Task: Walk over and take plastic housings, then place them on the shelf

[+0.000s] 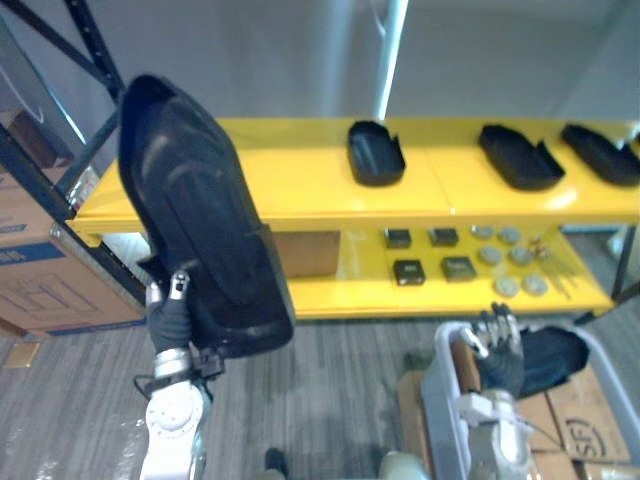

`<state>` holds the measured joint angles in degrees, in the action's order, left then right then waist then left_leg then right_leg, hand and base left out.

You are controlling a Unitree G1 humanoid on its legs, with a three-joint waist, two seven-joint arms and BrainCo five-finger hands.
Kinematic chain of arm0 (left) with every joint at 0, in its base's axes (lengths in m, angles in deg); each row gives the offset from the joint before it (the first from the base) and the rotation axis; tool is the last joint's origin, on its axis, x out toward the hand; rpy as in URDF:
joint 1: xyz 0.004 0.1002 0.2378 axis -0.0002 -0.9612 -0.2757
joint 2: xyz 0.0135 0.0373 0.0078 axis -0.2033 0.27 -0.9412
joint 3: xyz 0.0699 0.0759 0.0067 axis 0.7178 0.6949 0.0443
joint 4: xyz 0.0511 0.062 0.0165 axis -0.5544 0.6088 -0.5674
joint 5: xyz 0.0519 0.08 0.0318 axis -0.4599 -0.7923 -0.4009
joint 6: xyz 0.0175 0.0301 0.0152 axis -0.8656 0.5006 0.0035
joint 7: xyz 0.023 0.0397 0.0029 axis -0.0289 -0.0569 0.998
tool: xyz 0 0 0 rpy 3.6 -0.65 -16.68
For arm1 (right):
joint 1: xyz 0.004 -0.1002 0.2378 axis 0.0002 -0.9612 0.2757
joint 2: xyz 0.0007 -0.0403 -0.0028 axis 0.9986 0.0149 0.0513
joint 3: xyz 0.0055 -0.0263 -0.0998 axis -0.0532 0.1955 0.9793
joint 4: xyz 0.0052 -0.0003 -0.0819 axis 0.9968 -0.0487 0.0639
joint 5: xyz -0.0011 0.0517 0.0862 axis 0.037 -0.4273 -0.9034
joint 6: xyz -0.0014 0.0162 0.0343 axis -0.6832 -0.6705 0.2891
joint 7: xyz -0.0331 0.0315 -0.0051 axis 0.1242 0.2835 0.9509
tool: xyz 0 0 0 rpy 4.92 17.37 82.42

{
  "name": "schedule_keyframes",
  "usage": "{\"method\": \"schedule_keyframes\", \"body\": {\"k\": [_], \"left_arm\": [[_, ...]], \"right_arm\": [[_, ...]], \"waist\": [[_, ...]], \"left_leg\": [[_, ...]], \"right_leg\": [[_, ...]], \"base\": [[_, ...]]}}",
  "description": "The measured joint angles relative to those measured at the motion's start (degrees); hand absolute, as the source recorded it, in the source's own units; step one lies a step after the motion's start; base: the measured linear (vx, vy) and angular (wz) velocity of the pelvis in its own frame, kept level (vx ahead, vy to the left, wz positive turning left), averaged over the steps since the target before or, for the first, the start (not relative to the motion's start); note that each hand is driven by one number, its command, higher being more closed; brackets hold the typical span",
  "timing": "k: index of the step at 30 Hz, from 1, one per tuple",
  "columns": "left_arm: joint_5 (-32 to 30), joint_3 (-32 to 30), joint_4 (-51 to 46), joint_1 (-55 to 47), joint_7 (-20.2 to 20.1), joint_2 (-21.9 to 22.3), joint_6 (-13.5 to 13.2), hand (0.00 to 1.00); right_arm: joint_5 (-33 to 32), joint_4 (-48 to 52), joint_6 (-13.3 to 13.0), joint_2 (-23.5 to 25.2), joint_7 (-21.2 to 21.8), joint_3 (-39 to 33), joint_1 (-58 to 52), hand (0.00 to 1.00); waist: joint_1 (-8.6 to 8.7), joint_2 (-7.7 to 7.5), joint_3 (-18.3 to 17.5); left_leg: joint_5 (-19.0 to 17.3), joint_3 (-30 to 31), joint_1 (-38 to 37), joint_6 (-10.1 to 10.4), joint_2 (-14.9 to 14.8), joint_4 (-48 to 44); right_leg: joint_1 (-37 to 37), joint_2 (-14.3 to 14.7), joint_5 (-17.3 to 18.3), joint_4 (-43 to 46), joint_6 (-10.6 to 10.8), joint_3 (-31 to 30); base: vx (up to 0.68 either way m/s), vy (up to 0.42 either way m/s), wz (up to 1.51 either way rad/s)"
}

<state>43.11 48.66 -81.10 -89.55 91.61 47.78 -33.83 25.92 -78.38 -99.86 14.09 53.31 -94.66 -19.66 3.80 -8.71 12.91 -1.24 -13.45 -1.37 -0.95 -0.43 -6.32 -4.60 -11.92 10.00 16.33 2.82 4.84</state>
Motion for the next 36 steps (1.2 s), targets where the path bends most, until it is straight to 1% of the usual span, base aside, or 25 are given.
{"method": "schedule_keyframes", "body": {"k": [1, 2, 3, 4, 5, 6, 8, 11, 14, 17, 20, 23, 24, 25, 26, 27, 28, 29, 30, 31, 32, 33, 34, 35, 36], "left_arm": [[0.0, 1.0, 1.2, 0.2, 0.1, 1.4, 0.2, 1.0], [-0.1, 1.9, 2.0, -0.3, 0.3, 2.1, 0.3, 1.0], [-0.2, 3.6, 2.3, -2.2, 0.5, 3.1, 0.3, 1.0], [-0.1, 4.3, 2.3, -2.5, 0.6, 3.3, 0.3, 1.0], [-0.1, 5.7, 2.3, -2.5, 0.7, 3.4, 0.2, 1.0], [0.0, 6.7, 2.3, -2.4, 0.7, 3.6, 0.1, 1.0], [0.0, 8.3, 2.3, -2.3, 0.5, 4.2, 0.1, 1.0], [-0.1, 9.7, 2.3, -1.9, 0.0, 4.7, 0.1, 1.0], [-0.2, 10.3, 2.3, -1.5, -0.1, 4.5, 0.1, 1.0], [-0.5, 10.8, 2.3, -1.2, -0.2, 4.2, 0.1, 1.0], [-0.5, 10.8, 2.3, -1.1, -1.4, 3.2, 0.1, 1.0], [-0.5, 10.8, 2.3, -1.1, -2.2, 2.0, 0.1, 1.0], [-0.3, 10.8, 2.3, -1.0, -2.2, 1.8, 0.1, 1.0], [0.6, 10.9, 2.5, -1.0, -2.2, 1.9, 0.1, 1.0], [1.3, 10.9, 2.8, -1.2, -2.2, 2.2, 0.1, 1.0], [1.8, 11.3, 3.0, -2.2, -1.9, 2.6, 0.2, 1.0], [1.8, 11.0, 3.0, -2.4, -1.5, 2.5, 0.1, 1.0], [1.8, 10.8, 3.8, -2.1, -1.2, 3.0, 0.1, 1.0], [1.8, 10.9, 4.5, -2.6, -1.0, 3.6, 0.2, 1.0], [1.7, 10.7, 5.5, -2.9, -1.0, 4.5, 0.3, 1.0], [1.8, 10.6, 6.5, -3.7, -1.4, 5.0, 0.4, 1.0], [1.7, 10.6, 6.8, -3.7, -1.8, 4.9, 0.4, 1.0], [1.6, 10.5, 6.9, -3.9, -2.8, 4.7, 0.2, 1.0], [1.6, 10.5, 7.0, -3.9, -3.0, 4.7, 0.0, 1.0], [1.6, 10.2, 7.0, -3.9, -3.4, 4.8, -0.7, 1.0]], "right_arm": [[-0.1, 1.4, -0.2, -1.1, 0.6, -0.8, -0.1, 0.0], [-0.1, 1.2, 0.1, -1.5, 0.7, -1.1, -1.0, 0.0], [-0.1, 1.3, 0.2, -2.2, 1.8, -0.9, -2.4, 0.0], [-0.1, 1.4, 0.1, -2.5, 1.9, -0.9, -3.4, 0.0], [-0.1, 1.4, 0.2, -3.0, 1.8, -0.9, -4.1, 0.0], [-0.1, 1.5, 0.0, -3.6, 1.9, -0.9, -4.1, 0.0], [-0.1, 1.5, -0.1, -5.1, 1.8, -1.1, -4.0, 0.0], [-0.1, 1.5, -0.1, -7.2, 1.5, -1.4, -2.5, 0.0], [-0.1, 1.6, -0.2, -7.2, 1.5, -1.6, -0.9, 0.0], [0.0, 1.6, -0.1, -7.1, 1.6, -1.2, -1.0, 0.0], [0.1, 1.6, -0.1, -6.3, 1.7, -1.0, -1.7, 0.0], [1.0, 1.6, -0.1, -5.9, 1.7, 0.0, -2.4, 0.0], [1.7, 1.6, -0.1, -5.9, 1.7, 0.2, -2.4, 0.0], [1.8, 1.6, -0.2, -6.0, 1.8, 0.2, -2.5, 0.0], [1.7, 1.6, -0.2, -6.2, 1.8, 0.2, -2.7, 0.0], [1.7, 1.7, -0.2, -6.6, 2.0, 0.6, -3.6, 0.0], [1.6, 1.8, -0.4, -6.9, 2.1, 0.9, -3.7, 0.0], [1.6, 1.6, -0.7, -7.3, 2.2, 1.3, -3.6, 0.0], [1.6, 1.9, -0.8, -7.8, 2.9, 1.3, -3.6, 0.0], [1.7, 2.1, -1.3, -8.4, 3.3, 1.3, -3.5, 0.0], [1.8, 2.1, -1.6, -9.0, 3.4, 0.8, -3.5, 0.0], [1.7, 2.1, -1.9, -9.0, 3.3, 0.5, -3.4, 0.0], [1.7, 2.2, -2.5, -9.1, 3.0, -0.2, -3.1, 0.0], [1.7, 2.2, -2.7, -9.4, 3.0, -0.4, -2.8, 0.0], [1.7, 2.3, -3.2, -10.1, 3.0, -0.6, -1.8, 0.0]], "waist": [[0.69, 3.08, 2.0], [0.43, 2.94, 2.1], [0.05, 5.15, 1.2], [0.04, 5.37, 0.3], [0.08, 6.42, -0.3], [0.31, 7.14, -0.6], [0.42, 7.78, -1.8], [0.31, 7.82, -2.4], [0.13, 7.68, -2.7], [0.09, 7.63, -2.8], [0.08, 7.59, -2.8], [0.33, 7.16, -3.1], [0.17, 7.04, -3.1], [0.18, 7.61, -3.0], [0.18, 8.26, -3.3], [0.02, 9.36, -4.9], [0.17, 9.31, -5.3], [0.21, 10.23, -4.9], [0.04, 10.73, -4.6], [-0.02, 11.5, -4.2], [0.03, 11.96, -4.2], [0.0, 12.26, -4.0], [0.0, 12.29, -4.0], [-0.05, 12.05, -4.0], [-0.15, 11.61, -4.2]], "left_leg": [[-7.3, 0.3, 1.6, 2.9, -2.4, -8.6], [-8.1, -0.5, 0.7, 3.4, -2.6, -9.5], [-9.1, -1.1, 0.8, 3.3, -3.2, -9.8], [-9.5, -0.9, 1.3, 3.3, -3.4, -10.2], [-9.9, -0.8, 1.4, 3.5, -4.0, -10.1], [-10.0, -0.8, 1.4, 3.8, -4.3, -9.8], [-9.9, -0.9, 1.4, 4.1, -5.0, -9.1], [-9.3, -1.2, 0.0, 4.9, -5.6, -7.1], [-8.5, -1.8, -2.8, 5.7, -5.7, -3.8], [-7.7, -2.9, -5.0, 5.6, -5.6, -1.1], [-7.6, -4.1, -6.7, 5.5, -5.5, -0.1], [-8.1, -4.5, -6.7, 5.6, -5.4, -0.8], [-9.8, -4.6, -5.9, 5.8, -5.9, -3.1], [-12.4, -4.7, -4.8, 6.5, -6.9, -6.6], [-13.7, -4.8, -4.7, 6.9, -7.7, -7.7], [-14.1, -5.1, -4.4, 7.6, -9.4, -10.6], [-15.0, -4.9, -3.0, 7.9, -10.4, -15.2], [-14.2, -3.8, 2.7, 6.2, -13.6, -28.6], [-10.9, -2.3, 6.8, 3.4, -15.4, -37.5], [-4.5, -0.7, 10.7, 2.3, -17.5, -46.0], [-1.5, 0.5, 13.7, 2.4, -18.4, -51.3], [-2.8, 0.5, 14.1, 2.1, -18.4, -51.5], [-6.3, 0.2, 14.5, 2.4, -17.3, -48.7], [-8.0, -0.1, 14.4, 2.7, -16.0, -45.5], [-9.6, -0.1, 14.2, 2.9, -13.1, -36.1]], "right_leg": [[1.0, 1.4, -1.3, 2.2, 2.1, 0.0], [1.5, 1.5, -1.8, 2.4, 2.3, -1.1], [2.0, 2.3, -2.2, 0.9, 2.2, -2.2], [2.3, 2.6, -2.6, -0.1, 2.3, -1.9], [3.2, 3.2, -3.4, -2.2, 2.7, -1.6], [4.1, 3.6, -4.3, -3.9, 3.2, -1.4], [5.0, 4.2, -5.3, -6.0, 3.1, -0.9], [6.0, 5.2, -6.1, -7.7, 2.3, -1.0], [6.7, 5.9, -6.3, -7.4, 2.1, -2.2], [6.6, 6.0, -6.3, -6.4, 2.1, -3.6], [6.7, 6.0, -6.2, -5.2, 2.0, -3.8], [6.5, 6.0, -5.2, -4.6, 0.8, -3.6], [6.5, 6.1, -3.7, -4.2, 0.9, -3.3], [6.7, 6.4, -1.4, -3.2, 1.3, -3.2], [6.7, 6.9, -0.4, -2.6, 1.2, -3.3], [6.7, 8.4, 1.2, -2.0, -1.2, -3.3], [6.9, 8.6, 2.2, -1.8, -0.9, -3.4], [7.0, 9.4, 3.4, 0.1, -0.6, -3.3], [7.2, 9.8, 4.1, 1.3, -1.3, -3.7], [8.6, 10.3, 4.9, 1.7, -2.0, -4.2], [10.3, 10.1, 5.2, 0.8, -2.1, -4.5], [11.1, 10.0, 5.3, 0.4, -2.3, -4.6], [12.8, 9.5, 5.4, -0.7, -2.4, -4.6], [13.3, 8.9, 5.1, -1.2, -2.0, -4.6], [13.8, 7.7, 5.0, -2.1, -1.8, -4.6]], "base": [[0.1, 0.028, 0.04], [0.1, 0.05, -0.07], [0.06, 0.078, -0.3], [0.14, 0.066, -0.1], [0.18, 0.012, 0.08], [0.23, -0.021, 0.04], [0.18, -0.039, 0.0], [0.16, -0.048, -0.04], [0.09, -0.009, -0.09], [0.05, 0.013, -0.14], [0.01, 0.026, -0.16], [-0.02, -0.014, -0.09], [-0.02, -0.076, -0.18], [-0.03, -0.095, -0.21], [-0.01, -0.136, -0.18], [0.05, -0.107, -0.06], [0.1, -0.151, -0.04], [0.1, -0.125, -0.15], [0.13, -0.143, -0.28], [0.19, -0.092, -0.34], [0.22, -0.067, -0.21], [0.25, -0.038, -0.11], [0.19, -0.02, -0.02], [0.24, 0.003, 0.0], [0.25, 0.044, -0.02]]}}
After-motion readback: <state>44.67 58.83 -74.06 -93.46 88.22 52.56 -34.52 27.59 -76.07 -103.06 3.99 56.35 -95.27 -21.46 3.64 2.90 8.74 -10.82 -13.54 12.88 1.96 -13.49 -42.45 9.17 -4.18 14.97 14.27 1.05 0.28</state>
